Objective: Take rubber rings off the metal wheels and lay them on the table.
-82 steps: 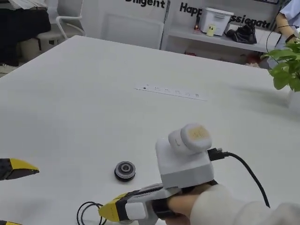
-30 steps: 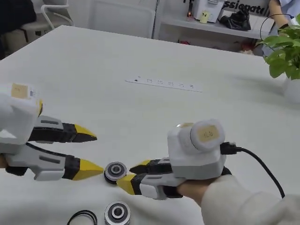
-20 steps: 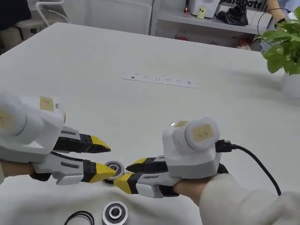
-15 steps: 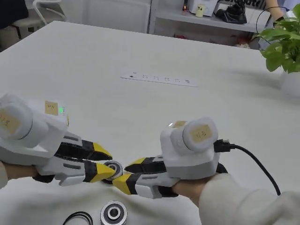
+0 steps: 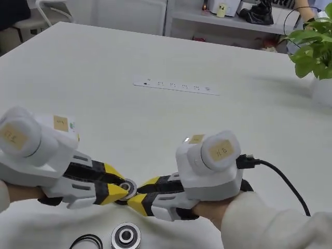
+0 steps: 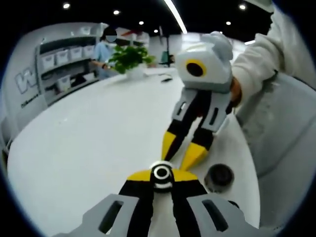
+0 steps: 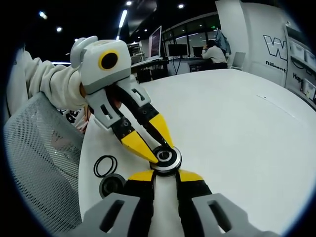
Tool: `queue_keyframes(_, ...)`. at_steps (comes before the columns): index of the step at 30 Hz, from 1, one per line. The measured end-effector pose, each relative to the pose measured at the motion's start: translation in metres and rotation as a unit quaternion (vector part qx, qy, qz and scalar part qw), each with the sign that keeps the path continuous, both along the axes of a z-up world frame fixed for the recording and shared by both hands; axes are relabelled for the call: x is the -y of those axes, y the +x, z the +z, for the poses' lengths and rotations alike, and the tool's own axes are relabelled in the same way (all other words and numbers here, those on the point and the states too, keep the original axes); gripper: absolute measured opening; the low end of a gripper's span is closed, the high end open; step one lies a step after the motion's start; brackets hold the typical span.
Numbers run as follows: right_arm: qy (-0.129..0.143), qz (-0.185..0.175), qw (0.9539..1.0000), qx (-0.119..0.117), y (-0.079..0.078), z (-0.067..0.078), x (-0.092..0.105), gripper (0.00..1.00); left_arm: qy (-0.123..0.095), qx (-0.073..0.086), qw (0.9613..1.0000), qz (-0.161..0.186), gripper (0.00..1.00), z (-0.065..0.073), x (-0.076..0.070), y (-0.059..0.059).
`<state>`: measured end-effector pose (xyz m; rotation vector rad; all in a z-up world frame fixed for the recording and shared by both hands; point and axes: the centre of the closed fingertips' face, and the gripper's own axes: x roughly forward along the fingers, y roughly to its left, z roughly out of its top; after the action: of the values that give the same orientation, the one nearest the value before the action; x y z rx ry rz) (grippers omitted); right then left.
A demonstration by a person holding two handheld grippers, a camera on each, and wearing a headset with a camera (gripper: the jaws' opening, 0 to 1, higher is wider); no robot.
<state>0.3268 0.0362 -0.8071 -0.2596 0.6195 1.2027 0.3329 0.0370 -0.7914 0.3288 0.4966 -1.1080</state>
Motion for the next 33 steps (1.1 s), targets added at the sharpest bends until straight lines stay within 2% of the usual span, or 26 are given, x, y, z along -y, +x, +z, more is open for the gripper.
queue_keyframes(5, -0.012, 0.006, 0.9999, 0.009, -0.001, 0.0, 0.001, 0.1, -0.004, -0.002, 1.0, 0.007, 0.14, 0.0, 0.0, 0.0)
queue_keyframes(8, -0.018, 0.01, 0.9997, 0.01, -0.003, -0.001, 0.003, 0.04, -0.004, -0.002, 0.9999, 0.01, 0.14, 0.0, 0.0, 0.0)
queue_keyframes(9, -0.034, 0.006, 0.999, 0.028, 0.002, -0.003, 0.008, 0.0, -0.004, -0.002, 0.9999, 0.009, 0.14, 0.0, 0.0, -0.001)
queue_keyframes(10, -0.025, 0.01, 0.9995, 0.017, -0.002, -0.002, 0.004, 0.0, -0.003, -0.001, 1.0, 0.008, 0.14, 0.001, 0.001, -0.001)
queue_keyframes(14, -0.027, 0.016, 0.9993, 0.021, -0.001, -0.002, 0.005, 0.0, 0.001, 0.006, 1.0, 0.002, 0.14, 0.001, 0.002, -0.002)
queue_keyframes(18, -0.025, 0.004, 0.9996, 0.012, 0.001, -0.001, 0.006, 0.0, 0.003, 0.007, 1.0, 0.0, 0.14, 0.001, 0.001, -0.003)
queue_keyframes(19, -0.026, 0.003, 0.9996, 0.012, 0.001, -0.001, 0.006, 0.0, 0.004, 0.008, 1.0, 0.0, 0.14, 0.001, 0.002, -0.003)
queue_keyframes(20, -0.032, -0.014, 0.9993, 0.016, 0.005, -0.002, 0.01, 0.0, 0.004, 0.009, 0.9999, -0.001, 0.14, 0.001, 0.002, -0.003)
queue_keyframes(21, -0.027, -0.008, 0.9994, 0.018, 0.007, 0.0, 0.009, 0.0, 0.003, 0.007, 1.0, -0.004, 0.14, 0.001, 0.002, -0.004)
queue_keyframes(22, -0.017, -0.024, 0.9995, -0.013, 0.006, 0.001, 0.011, 0.0, 0.004, 0.009, 0.9999, -0.009, 0.14, 0.001, 0.003, -0.006)
queue_keyframes(23, -0.007, -0.032, 0.9994, -0.006, 0.013, 0.004, 0.012, 0.0, 0.005, 0.01, 0.9999, -0.01, 0.14, 0.001, 0.004, -0.007)
queue_keyframes(24, -0.011, -0.032, 0.9994, -0.005, 0.014, 0.004, 0.015, 0.0, 0.005, 0.01, 0.9999, -0.012, 0.14, 0.001, 0.004, -0.007)
queue_keyframes(25, -0.011, -0.028, 0.9995, -0.003, 0.013, 0.005, 0.016, 0.0, 0.006, 0.012, 0.9998, -0.013, 0.14, 0.001, 0.004, -0.007)
queue_keyframes(27, 0.0, 0.011, 0.9999, 0.0, 0.004, 0.007, 0.013, 0.0, 0.006, 0.013, 0.9998, -0.014, 0.14, 0.001, 0.004, -0.007)
queue_keyframes(30, -0.01, 0.023, 0.9995, 0.019, 0.001, 0.004, 0.013, 0.0, 0.006, 0.012, 0.9998, -0.017, 0.14, 0.001, 0.004, -0.007)
queue_keyframes(33, -0.006, 0.03, 0.9994, 0.018, -0.001, 0.002, 0.009, 0.14, 0.005, 0.01, 0.9997, -0.021, 0.14, 0.001, 0.005, -0.009)
